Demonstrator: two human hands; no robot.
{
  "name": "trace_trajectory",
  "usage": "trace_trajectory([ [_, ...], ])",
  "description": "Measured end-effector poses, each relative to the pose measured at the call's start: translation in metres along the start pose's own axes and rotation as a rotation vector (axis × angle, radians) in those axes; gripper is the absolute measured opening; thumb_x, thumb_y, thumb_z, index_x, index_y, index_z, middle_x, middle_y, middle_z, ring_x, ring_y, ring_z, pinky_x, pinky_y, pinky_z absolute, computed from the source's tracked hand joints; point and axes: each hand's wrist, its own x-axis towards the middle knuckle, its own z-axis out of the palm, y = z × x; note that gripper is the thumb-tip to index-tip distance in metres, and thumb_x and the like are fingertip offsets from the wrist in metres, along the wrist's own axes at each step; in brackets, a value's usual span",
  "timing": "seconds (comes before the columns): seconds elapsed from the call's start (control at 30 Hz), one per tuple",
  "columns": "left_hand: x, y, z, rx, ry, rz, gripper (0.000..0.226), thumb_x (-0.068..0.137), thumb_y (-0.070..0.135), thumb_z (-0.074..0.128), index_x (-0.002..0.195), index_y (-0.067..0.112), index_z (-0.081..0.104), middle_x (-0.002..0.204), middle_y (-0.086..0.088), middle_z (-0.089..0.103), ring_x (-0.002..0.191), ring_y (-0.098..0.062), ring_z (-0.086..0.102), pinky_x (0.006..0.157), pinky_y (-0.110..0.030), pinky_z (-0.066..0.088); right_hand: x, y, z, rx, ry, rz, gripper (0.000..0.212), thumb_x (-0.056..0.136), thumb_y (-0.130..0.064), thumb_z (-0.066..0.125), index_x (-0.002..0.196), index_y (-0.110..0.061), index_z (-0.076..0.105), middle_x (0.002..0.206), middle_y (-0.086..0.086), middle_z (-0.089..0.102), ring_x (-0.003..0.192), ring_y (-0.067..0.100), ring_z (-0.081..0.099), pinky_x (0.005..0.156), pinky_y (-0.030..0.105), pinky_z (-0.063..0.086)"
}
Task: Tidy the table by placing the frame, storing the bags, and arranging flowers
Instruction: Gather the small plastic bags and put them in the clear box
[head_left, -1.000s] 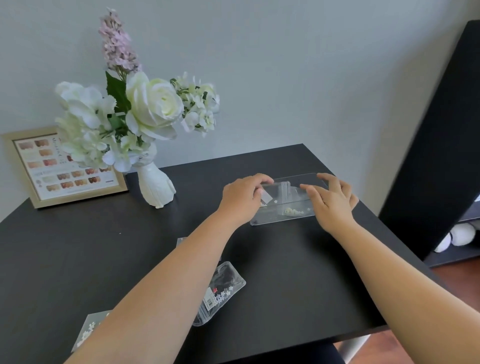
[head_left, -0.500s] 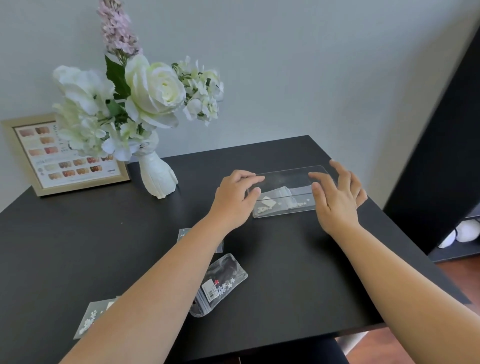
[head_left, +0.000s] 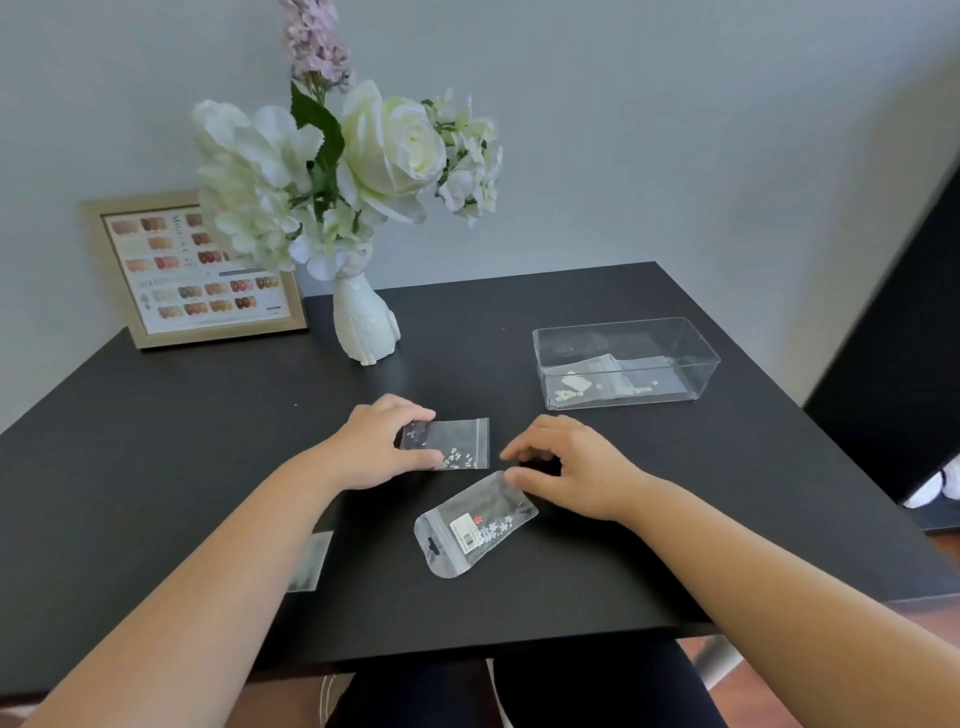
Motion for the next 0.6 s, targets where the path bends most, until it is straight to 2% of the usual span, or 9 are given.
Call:
trace_trajectory([
  [0.1,-0.004,-0.006,-0.004,0.030,-0.002,-0.028,0.076,0.076,0.062,0.073,0.143,0.036,0.046,0.126,0.013,0.041,0.125,-0.017,0.032,0.107,-0.038,0.032,0.008,-0.012,0.006,-0.051,-0.197,0.104,0.067,0.060,-0.075,0.067,0.118,-0.044,0.060,0.112,-0.019,0.046,0.109,0.005,0.038,0.100,0.030,0.030],
  [0.17,-0.005,-0.007,-0.005,0.025,0.001,-0.039,0.077,0.074,0.062,0.075,0.141,0.037,0.047,0.116,0.010,0.046,0.119,-0.018,0.037,0.104,-0.040,0.035,0.010,-0.018,0.007,-0.117,-0.260,0.121,0.074,0.051,-0.077,0.071,0.117,-0.047,0.058,0.114,-0.022,0.040,0.110,0.004,0.033,0.098,0.029,0.024],
  [0.23,-0.005,-0.009,-0.006,-0.011,0.009,-0.041,0.069,0.072,0.059,0.077,0.133,0.039,0.053,0.107,0.009,0.048,0.112,-0.017,0.042,0.099,-0.039,0.039,0.012,-0.020,0.005,-0.114,-0.291,0.150,0.066,0.048,-0.073,0.074,0.107,-0.047,0.060,0.114,-0.024,0.039,0.110,0.003,0.033,0.094,0.029,0.025],
  [0.3,-0.006,-0.011,-0.005,-0.084,0.036,-0.025,0.050,0.072,0.051,0.082,0.115,0.041,0.060,0.104,0.012,0.051,0.106,-0.015,0.049,0.091,-0.035,0.043,0.012,-0.022,0.002,-0.064,-0.305,0.188,0.055,0.047,-0.068,0.078,0.093,-0.042,0.060,0.111,-0.023,0.042,0.106,0.004,0.039,0.091,0.028,0.034],
  [0.37,-0.007,-0.012,-0.004,-0.173,0.081,-0.010,0.033,0.072,0.040,0.084,0.098,0.039,0.063,0.102,0.012,0.061,0.092,-0.014,0.059,0.078,-0.031,0.048,0.011,-0.020,0.000,0.028,-0.275,0.217,0.044,0.050,-0.056,0.082,0.081,-0.036,0.059,0.101,-0.021,0.052,0.095,0.004,0.051,0.081,0.024,0.044],
  [0.43,-0.008,-0.012,-0.002,-0.250,0.108,0.002,0.023,0.076,0.032,0.081,0.089,0.038,0.062,0.093,0.008,0.070,0.072,-0.013,0.063,0.072,-0.034,0.051,0.008,-0.018,-0.002,0.124,-0.232,0.234,0.033,0.058,-0.044,0.083,0.079,-0.032,0.060,0.086,-0.019,0.062,0.080,0.002,0.058,0.072,0.021,0.048],
  [0.5,-0.010,-0.008,0.000,-0.309,0.096,0.024,0.020,0.080,0.028,0.076,0.086,0.040,0.061,0.085,0.006,0.074,0.062,-0.008,0.058,0.072,-0.034,0.051,0.003,-0.015,-0.007,0.218,-0.194,0.251,0.020,0.069,-0.036,0.078,0.082,-0.033,0.063,0.085,-0.021,0.068,0.079,-0.004,0.062,0.077,0.023,0.049],
  [0.57,-0.009,-0.002,0.000,-0.373,0.085,0.051,0.021,0.081,0.027,0.075,0.086,0.041,0.061,0.084,0.004,0.076,0.066,-0.010,0.059,0.074,-0.035,0.049,-0.001,-0.010,-0.019,0.281,-0.121,0.286,0.010,0.080,-0.029,0.071,0.085,-0.035,0.066,0.092,-0.017,0.071,0.090,0.000,0.065,0.085,0.027,0.051],
  [0.6,-0.009,0.002,-0.001,-0.401,0.091,0.064,0.020,0.081,0.028,0.076,0.086,0.041,0.062,0.085,0.003,0.077,0.067,-0.011,0.059,0.074,-0.035,0.047,-0.002,-0.008,-0.026,0.289,-0.052,0.295,0.011,0.084,-0.025,0.067,0.086,-0.036,0.067,0.092,-0.014,0.071,0.090,0.003,0.065,0.084,0.025,0.051],
])
